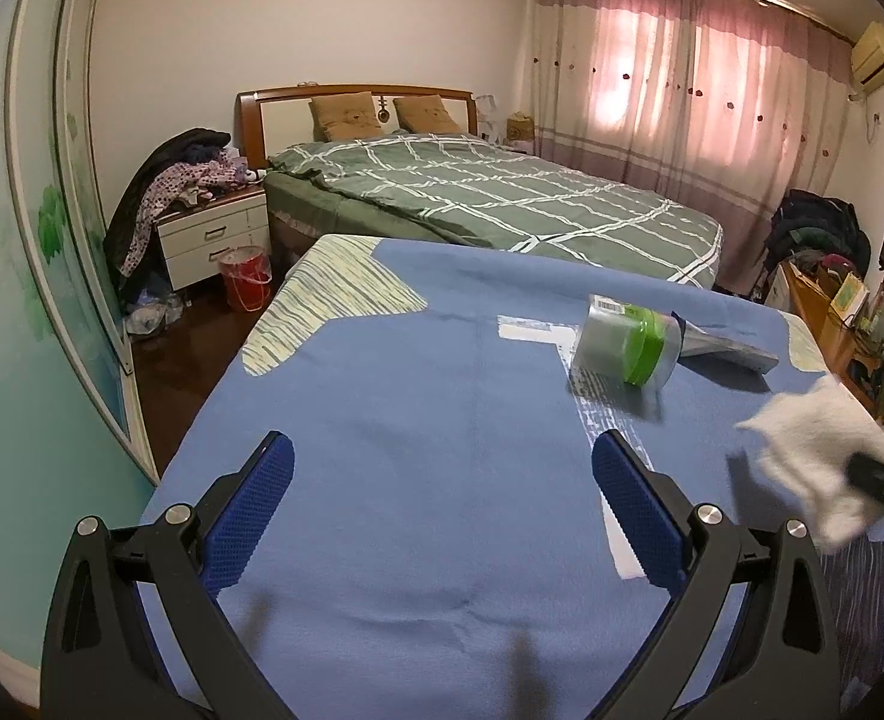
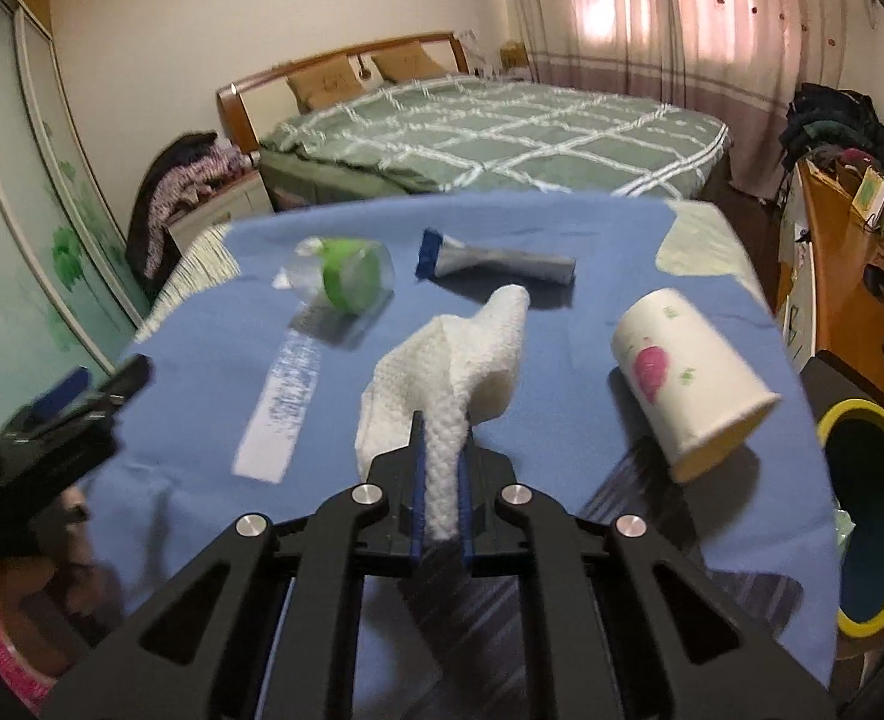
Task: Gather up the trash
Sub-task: 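Grasp the white tissue with the right gripper and lift it, then carry the white tissue over the yellow bin and open the right gripper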
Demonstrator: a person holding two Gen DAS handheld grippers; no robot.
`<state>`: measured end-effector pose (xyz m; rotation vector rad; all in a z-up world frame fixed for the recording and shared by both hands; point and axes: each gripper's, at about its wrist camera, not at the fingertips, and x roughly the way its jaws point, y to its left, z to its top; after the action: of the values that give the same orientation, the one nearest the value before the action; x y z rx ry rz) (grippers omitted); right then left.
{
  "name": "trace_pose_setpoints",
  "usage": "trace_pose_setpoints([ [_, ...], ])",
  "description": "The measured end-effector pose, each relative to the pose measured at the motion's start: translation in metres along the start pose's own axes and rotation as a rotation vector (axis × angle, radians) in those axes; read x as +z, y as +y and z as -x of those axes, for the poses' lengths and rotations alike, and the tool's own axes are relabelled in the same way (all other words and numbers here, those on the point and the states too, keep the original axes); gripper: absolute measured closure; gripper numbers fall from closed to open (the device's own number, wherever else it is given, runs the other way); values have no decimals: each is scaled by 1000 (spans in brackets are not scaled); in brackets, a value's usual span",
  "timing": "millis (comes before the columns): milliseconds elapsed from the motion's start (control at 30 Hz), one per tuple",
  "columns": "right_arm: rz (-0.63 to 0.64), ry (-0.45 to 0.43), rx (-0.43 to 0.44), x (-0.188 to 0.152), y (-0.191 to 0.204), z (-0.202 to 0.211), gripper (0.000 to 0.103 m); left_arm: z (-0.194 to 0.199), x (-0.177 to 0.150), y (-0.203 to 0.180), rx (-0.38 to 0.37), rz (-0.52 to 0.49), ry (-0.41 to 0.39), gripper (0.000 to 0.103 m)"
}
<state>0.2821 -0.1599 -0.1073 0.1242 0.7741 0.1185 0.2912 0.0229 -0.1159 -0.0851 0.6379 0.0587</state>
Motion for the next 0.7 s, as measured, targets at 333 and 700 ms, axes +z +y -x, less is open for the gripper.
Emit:
trace_pose_setpoints([
  [333,-174,-191,-165,-11,-73,88,95,4,-3,-10,-30,-36,-8,5],
  [700,-453,-191,-497,-48,-199,90,94,13,-8,-31,-87,-111,-27,5],
])
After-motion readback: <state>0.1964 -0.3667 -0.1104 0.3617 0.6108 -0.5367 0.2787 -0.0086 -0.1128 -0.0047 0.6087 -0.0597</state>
